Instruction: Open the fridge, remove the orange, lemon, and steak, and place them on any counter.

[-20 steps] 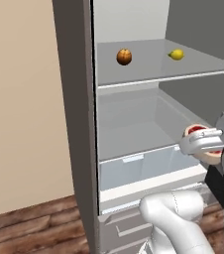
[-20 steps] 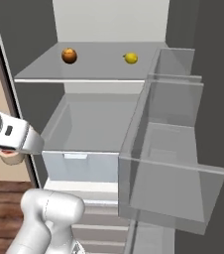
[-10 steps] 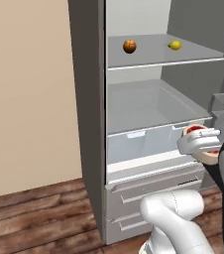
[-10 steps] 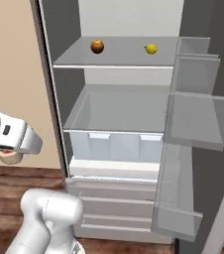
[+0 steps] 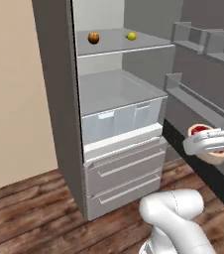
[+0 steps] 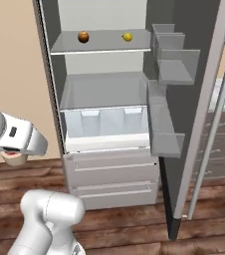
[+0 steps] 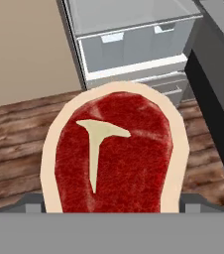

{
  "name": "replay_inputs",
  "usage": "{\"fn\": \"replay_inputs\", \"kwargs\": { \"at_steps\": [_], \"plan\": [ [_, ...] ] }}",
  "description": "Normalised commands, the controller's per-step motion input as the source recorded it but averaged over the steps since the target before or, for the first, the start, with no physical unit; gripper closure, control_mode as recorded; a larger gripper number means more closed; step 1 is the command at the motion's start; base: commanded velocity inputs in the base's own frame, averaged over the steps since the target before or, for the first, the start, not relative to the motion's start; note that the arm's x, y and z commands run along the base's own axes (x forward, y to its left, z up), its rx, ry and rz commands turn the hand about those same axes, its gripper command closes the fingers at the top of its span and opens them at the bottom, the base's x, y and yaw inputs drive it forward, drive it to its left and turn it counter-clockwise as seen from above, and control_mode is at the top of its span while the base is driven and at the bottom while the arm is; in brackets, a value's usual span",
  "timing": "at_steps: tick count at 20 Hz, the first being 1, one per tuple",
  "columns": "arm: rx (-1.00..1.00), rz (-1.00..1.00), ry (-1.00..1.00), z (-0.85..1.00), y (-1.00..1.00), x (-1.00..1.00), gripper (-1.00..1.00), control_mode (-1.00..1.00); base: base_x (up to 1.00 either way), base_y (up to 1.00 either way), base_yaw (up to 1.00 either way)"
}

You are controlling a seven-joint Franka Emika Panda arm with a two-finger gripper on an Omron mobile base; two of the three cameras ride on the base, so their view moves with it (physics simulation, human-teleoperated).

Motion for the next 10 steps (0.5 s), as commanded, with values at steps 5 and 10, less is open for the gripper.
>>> {"fn": "replay_inputs", "kwargs": {
  "at_steps": [5,10],
  "plan": [
    [0.00,0.00,0.00,0.00,0.00,0.00,1.00,1.00,-0.72,0.29,-0.61],
    [0.00,0.00,0.00,0.00,0.00,0.00,1.00,1.00,-0.40,0.11,-0.76]
  ]
}}
